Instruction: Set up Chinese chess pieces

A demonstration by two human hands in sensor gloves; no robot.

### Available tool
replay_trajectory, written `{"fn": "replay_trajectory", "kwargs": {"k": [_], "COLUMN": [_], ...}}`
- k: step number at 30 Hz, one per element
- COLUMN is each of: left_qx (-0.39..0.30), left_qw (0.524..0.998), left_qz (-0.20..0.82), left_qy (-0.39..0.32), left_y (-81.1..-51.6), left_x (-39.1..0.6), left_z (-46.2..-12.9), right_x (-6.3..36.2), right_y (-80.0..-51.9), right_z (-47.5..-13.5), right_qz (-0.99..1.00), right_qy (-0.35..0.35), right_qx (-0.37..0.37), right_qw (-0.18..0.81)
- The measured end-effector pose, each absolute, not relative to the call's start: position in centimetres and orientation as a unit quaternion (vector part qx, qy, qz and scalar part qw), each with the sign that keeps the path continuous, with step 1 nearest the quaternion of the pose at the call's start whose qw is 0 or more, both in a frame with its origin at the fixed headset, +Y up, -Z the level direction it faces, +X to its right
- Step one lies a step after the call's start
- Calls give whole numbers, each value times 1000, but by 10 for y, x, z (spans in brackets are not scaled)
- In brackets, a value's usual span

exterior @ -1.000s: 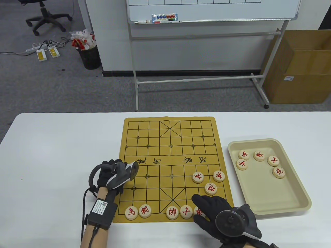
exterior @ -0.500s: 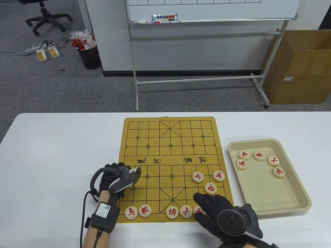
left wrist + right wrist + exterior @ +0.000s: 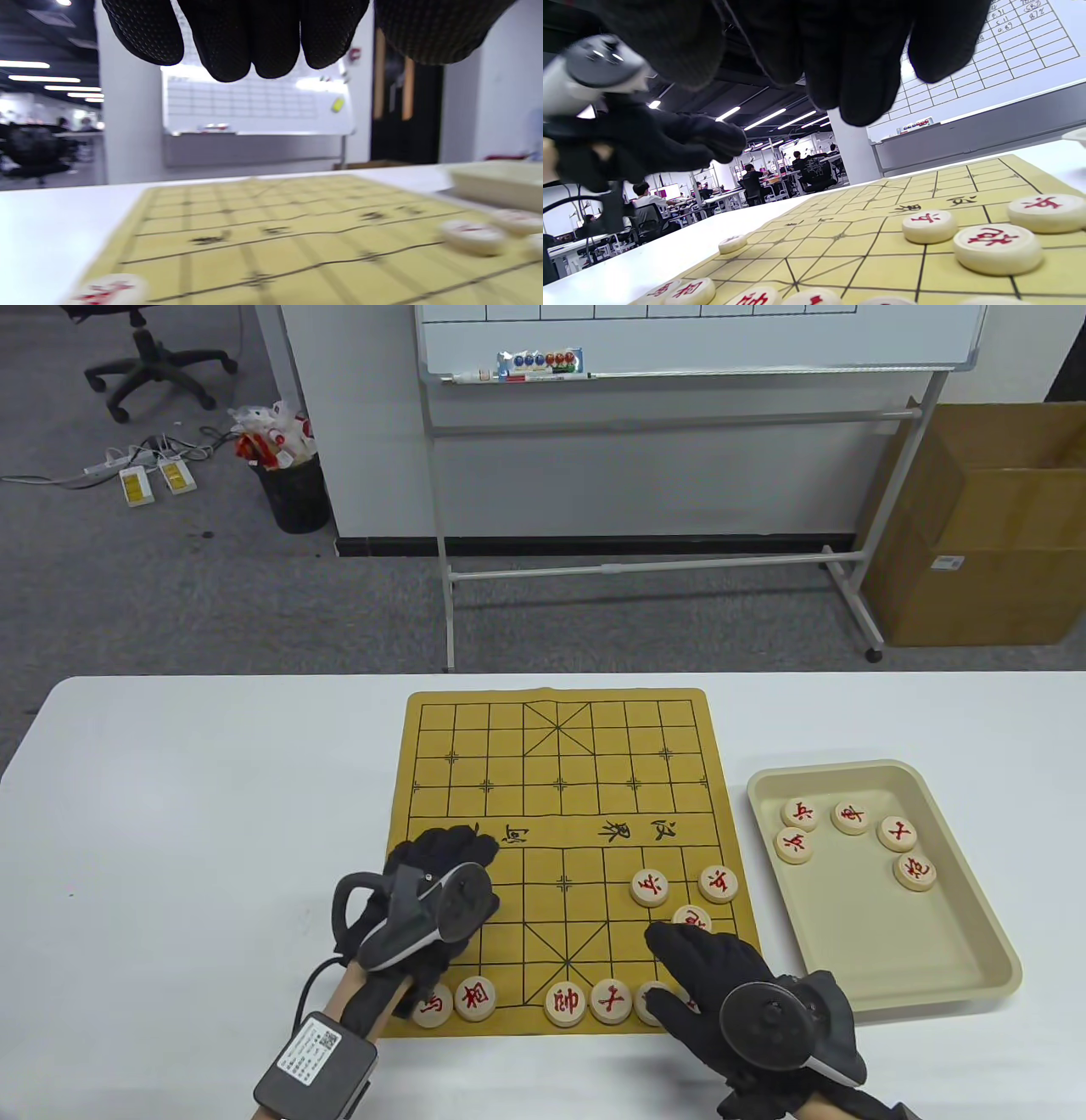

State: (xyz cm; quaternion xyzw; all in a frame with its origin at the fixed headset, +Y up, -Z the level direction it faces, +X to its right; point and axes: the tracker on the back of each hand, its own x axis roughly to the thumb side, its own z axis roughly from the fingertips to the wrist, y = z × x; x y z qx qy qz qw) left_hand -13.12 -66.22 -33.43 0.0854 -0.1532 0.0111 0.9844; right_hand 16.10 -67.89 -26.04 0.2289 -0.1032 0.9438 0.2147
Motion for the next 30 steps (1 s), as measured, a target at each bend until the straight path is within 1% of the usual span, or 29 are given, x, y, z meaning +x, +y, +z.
{"fn": "replay_trajectory", "kwargs": {"k": [5,7,10,12,15,18,20,22,24,26,27,28,30], "left_qx": [65,63,63,63,72,78,82,80,80,82,82,81,79], "left_qw": [971,966,956,952,950,951,951,950,951,952,952,952,953], "left_qz": [60,86,145,163,166,161,158,160,157,149,148,147,141], "left_qy": [-223,-237,-247,-249,-253,-254,-254,-254,-255,-255,-255,-256,-257], "left_y": [-672,-679,-689,-692,-693,-692,-692,-693,-693,-693,-693,-694,-695], "left_x": [-98,-92,-90,-91,-91,-93,-94,-96,-96,-96,-96,-96,-95], "left_z": [-291,-281,-273,-272,-271,-271,-270,-269,-269,-269,-269,-269,-269], "right_x": [161,160,157,155,153,161,177,202,226,243,251,256,266], "right_y": [-682,-682,-685,-688,-691,-679,-661,-637,-623,-621,-625,-628,-647], "right_z": [-262,-262,-261,-262,-264,-272,-285,-308,-337,-364,-382,-393,-423], "right_qz": [943,943,945,946,948,949,952,956,961,971,980,986,997], "right_qy": [-92,-91,-86,-78,-70,-76,-101,-119,-125,-111,-102,-90,-37], "right_qx": [227,228,231,234,234,219,198,149,94,51,24,10,-14], "right_qw": [223,223,215,212,205,211,212,222,229,203,167,139,59]}}
